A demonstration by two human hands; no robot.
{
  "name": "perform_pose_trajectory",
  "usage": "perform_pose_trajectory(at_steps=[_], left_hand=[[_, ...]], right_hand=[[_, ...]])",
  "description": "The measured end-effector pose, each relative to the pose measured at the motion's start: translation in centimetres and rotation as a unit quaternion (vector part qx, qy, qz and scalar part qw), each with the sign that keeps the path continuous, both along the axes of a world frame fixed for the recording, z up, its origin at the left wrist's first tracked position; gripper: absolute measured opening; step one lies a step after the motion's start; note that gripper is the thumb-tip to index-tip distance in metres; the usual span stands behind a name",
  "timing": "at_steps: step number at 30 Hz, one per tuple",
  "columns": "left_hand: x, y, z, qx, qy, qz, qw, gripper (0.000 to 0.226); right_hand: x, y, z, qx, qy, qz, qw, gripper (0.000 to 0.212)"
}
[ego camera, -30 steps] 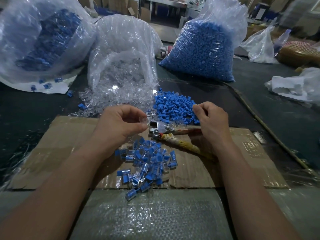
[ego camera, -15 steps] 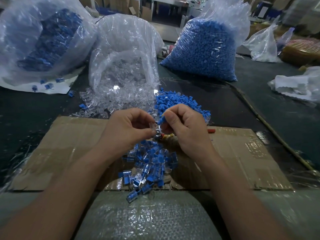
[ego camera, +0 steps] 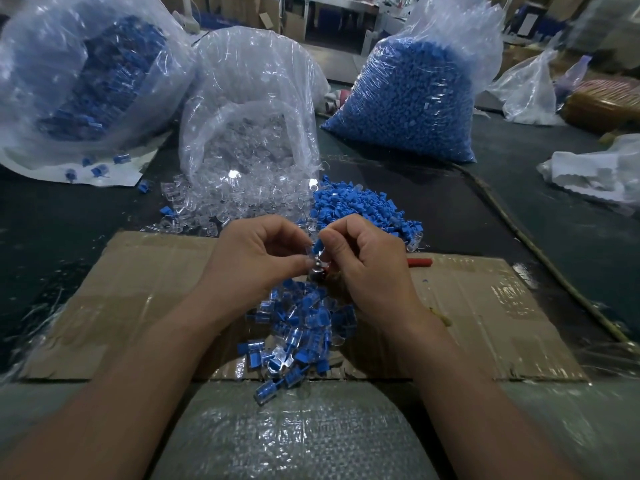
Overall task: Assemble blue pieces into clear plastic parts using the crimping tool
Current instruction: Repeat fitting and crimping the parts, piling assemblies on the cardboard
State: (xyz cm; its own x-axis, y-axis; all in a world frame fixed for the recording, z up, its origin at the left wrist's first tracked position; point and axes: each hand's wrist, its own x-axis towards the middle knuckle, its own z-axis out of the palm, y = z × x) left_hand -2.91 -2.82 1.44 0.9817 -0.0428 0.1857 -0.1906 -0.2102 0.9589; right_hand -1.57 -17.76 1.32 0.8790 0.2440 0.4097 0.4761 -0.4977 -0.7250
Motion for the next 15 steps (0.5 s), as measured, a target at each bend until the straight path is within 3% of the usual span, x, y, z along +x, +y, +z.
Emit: perform_pose_trajectory(at_steps=[8,15], left_hand=[[-0.06,-0.13,-0.17,0.026,-0.007,0.003,1.000,0.024],[-0.07,-0.15,-0.26,0.029,-0.007,0.012,0.999,0.023]], right_hand=[[-0.03,-0.40,0.08,-0.086,-0.030,-0.043,0.995,0.033],[-0.11,-0.34,0.11,-0.094,-0.015,-0.034,0.995,0.025]])
